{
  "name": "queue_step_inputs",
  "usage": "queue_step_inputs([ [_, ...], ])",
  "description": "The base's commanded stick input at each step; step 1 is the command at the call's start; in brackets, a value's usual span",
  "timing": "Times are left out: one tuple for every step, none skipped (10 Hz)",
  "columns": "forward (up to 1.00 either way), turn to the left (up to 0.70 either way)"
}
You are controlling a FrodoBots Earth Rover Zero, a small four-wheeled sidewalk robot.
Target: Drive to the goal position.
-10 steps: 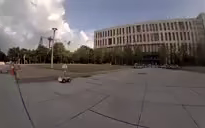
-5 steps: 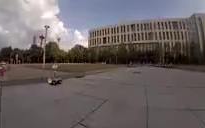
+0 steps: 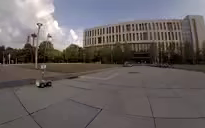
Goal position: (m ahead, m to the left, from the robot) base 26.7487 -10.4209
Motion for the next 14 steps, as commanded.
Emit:
queue_step_inputs([
  [0.70, -0.14],
  [0.70, -0.14],
  [0.70, -0.14],
  [0.70, -0.14],
  [0.70, 0.00],
  [0.70, 0.00],
  [0.70, 0.00],
  [0.70, 0.00],
  [0.70, -0.02],
  [0.70, -0.14],
  [0.70, -0.14],
  [0.70, -0.14],
  [0.70, -0.14],
  [0.70, -0.14],
])
